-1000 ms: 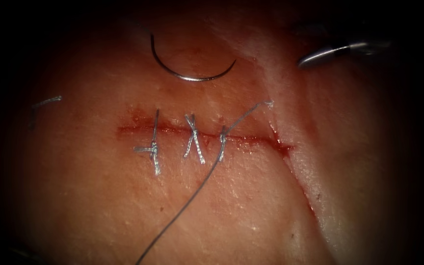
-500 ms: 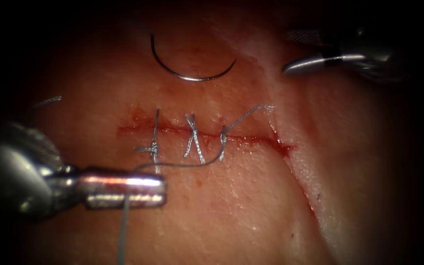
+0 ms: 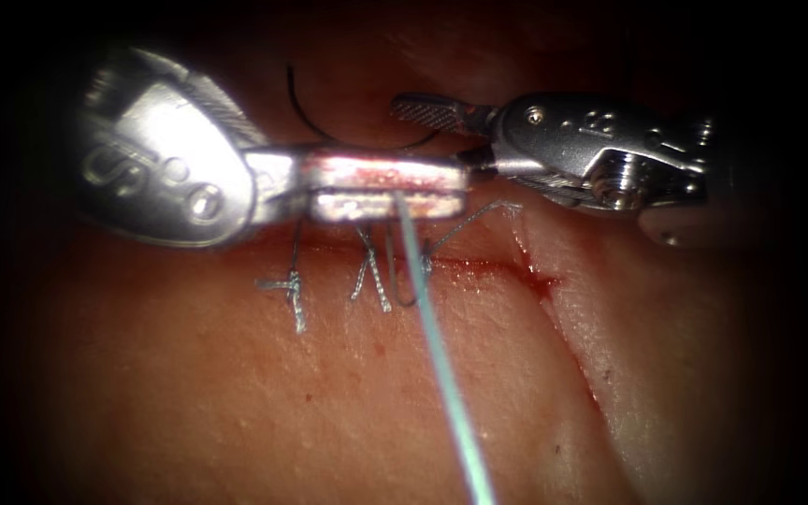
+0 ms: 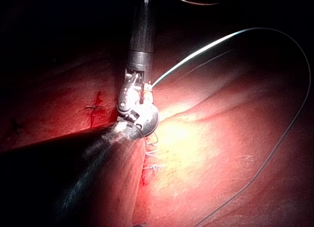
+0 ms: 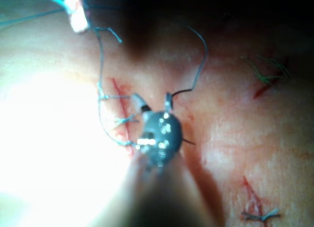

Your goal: Wound Closure

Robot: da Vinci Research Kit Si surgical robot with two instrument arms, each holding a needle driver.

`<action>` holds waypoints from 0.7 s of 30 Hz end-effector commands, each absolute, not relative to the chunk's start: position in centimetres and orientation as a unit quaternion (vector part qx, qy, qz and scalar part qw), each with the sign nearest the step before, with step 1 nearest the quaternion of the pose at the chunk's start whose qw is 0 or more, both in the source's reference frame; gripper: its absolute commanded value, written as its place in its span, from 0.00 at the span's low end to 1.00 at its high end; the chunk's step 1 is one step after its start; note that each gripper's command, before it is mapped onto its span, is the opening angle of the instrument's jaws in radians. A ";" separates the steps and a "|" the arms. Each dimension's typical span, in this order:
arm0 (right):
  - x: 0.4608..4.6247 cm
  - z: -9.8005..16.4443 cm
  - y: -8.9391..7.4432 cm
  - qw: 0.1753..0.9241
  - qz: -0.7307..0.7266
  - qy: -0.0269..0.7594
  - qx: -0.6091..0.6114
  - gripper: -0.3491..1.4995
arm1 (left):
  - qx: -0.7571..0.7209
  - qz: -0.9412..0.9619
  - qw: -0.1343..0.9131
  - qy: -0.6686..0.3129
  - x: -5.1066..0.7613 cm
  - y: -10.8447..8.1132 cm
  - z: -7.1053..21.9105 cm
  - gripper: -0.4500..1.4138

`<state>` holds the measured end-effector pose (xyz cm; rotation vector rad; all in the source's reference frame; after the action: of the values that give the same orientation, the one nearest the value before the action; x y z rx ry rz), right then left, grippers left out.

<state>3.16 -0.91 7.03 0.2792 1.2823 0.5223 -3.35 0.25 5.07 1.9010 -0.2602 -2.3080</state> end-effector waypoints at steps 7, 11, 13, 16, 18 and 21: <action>3.39 7.0 -1.3 0.757 0.227 0.598 0.132 0.47 | 0.644 -0.757 0.065 -0.093 -3.54 0.5 5.4 0.00; 3.49 7.0 -1.4 0.753 0.227 0.604 0.131 0.45 | 0.648 -0.752 0.064 -0.098 -3.58 0.6 5.5 0.00; 3.54 6.9 -1.4 0.749 0.228 0.608 0.129 0.45 | 0.652 -0.749 0.063 -0.099 -3.59 0.6 5.5 0.00; 3.64 6.9 -1.4 0.742 0.229 0.617 0.125 0.44 | 0.661 -0.741 0.063 -0.106 -3.60 0.7 5.6 0.00; 3.65 6.9 -1.4 0.740 0.228 0.620 0.126 0.44 | 0.661 -0.740 0.064 -0.106 -3.59 0.7 5.6 0.00; 3.69 6.9 -1.5 0.737 0.226 0.624 0.128 0.40 | 0.664 -0.739 0.057 -0.104 -3.60 0.7 5.7 0.00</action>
<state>3.61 -1.44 6.87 0.2795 1.3681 0.4988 -3.55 0.69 5.70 2.0137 -0.3147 -2.2402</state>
